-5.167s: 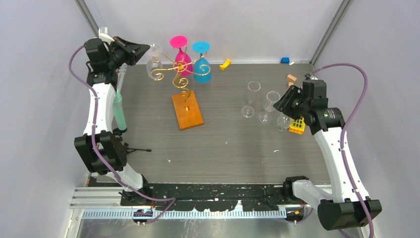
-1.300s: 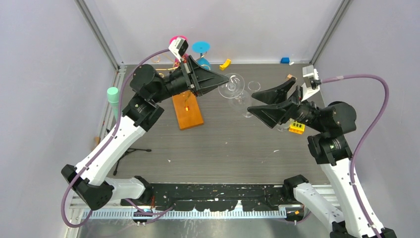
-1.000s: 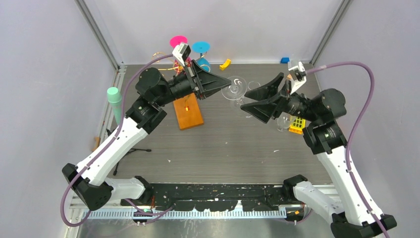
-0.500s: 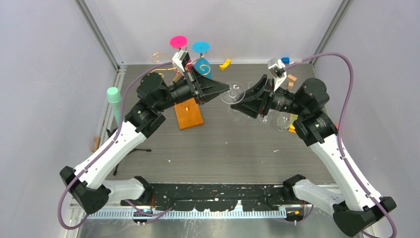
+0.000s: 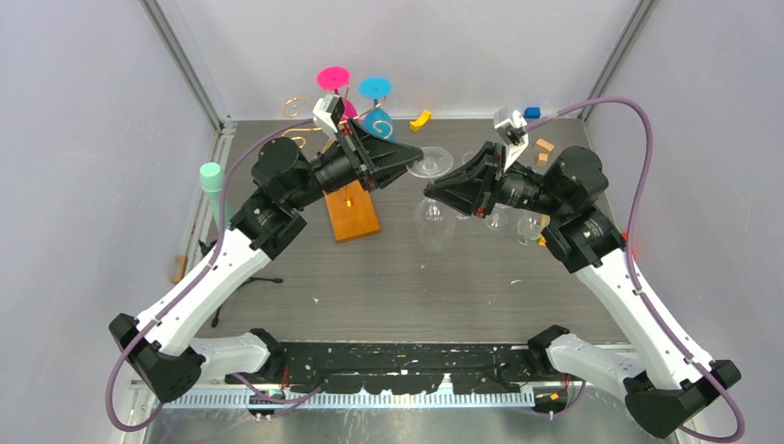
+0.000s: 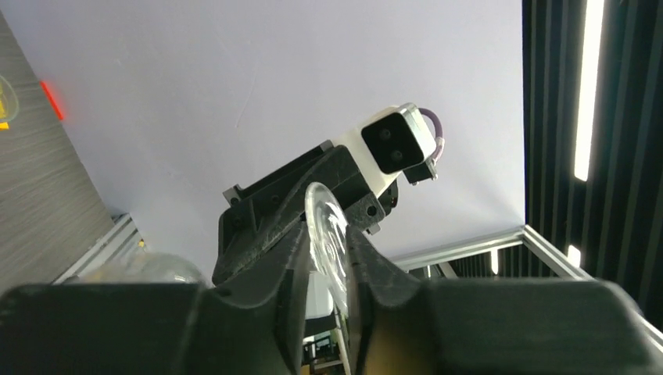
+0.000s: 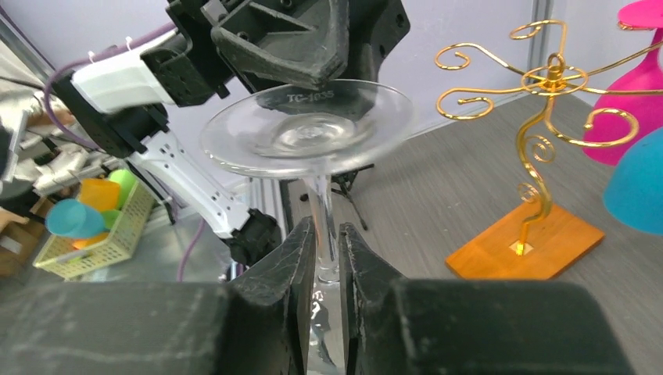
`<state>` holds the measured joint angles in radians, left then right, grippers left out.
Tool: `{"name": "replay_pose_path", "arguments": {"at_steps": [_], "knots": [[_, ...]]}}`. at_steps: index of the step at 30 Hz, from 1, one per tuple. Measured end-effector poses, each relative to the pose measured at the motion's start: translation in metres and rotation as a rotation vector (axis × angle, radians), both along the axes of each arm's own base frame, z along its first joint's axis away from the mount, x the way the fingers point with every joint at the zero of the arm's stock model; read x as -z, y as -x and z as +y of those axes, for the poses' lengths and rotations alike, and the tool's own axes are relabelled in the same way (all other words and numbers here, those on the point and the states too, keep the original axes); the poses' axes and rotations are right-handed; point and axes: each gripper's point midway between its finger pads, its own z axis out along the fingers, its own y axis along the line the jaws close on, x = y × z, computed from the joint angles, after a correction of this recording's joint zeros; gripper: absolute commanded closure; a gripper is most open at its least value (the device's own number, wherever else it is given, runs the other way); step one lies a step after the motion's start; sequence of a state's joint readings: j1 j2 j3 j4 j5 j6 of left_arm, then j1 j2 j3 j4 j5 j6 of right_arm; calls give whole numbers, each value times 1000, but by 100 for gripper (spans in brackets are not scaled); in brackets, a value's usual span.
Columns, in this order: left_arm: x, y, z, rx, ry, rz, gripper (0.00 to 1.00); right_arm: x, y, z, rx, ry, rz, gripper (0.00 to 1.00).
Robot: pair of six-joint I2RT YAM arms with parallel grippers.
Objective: Take the wine glass off the wine glass rack
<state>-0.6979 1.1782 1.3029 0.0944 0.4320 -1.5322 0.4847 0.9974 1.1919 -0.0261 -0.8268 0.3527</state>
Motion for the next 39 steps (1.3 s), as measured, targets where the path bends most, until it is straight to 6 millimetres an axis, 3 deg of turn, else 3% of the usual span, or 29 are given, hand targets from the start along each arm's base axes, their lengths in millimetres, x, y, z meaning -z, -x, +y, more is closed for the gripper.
{"name": "replay_pose_path", "arguments": {"at_steps": [7,15,21,26,31,39], "knots": [[4,-6,7,-71,-6,-61,34,4,-17,-2,121,-77,96,100],[43,-9,18,-145,-56,-64,15,-10,-48,-30,389,-238,169,100],[61,-10,16,-144,-92,-77,14,-34,-59,-67,583,-444,224,100],[58,-5,15,-124,-79,-95,21,-28,-75,-92,720,-591,328,100],[51,2,10,-82,-52,-112,27,-1,-93,-98,785,-667,453,100],[58,1,-1,-48,-53,-88,27,6,-99,-99,760,-791,541,100]]}}
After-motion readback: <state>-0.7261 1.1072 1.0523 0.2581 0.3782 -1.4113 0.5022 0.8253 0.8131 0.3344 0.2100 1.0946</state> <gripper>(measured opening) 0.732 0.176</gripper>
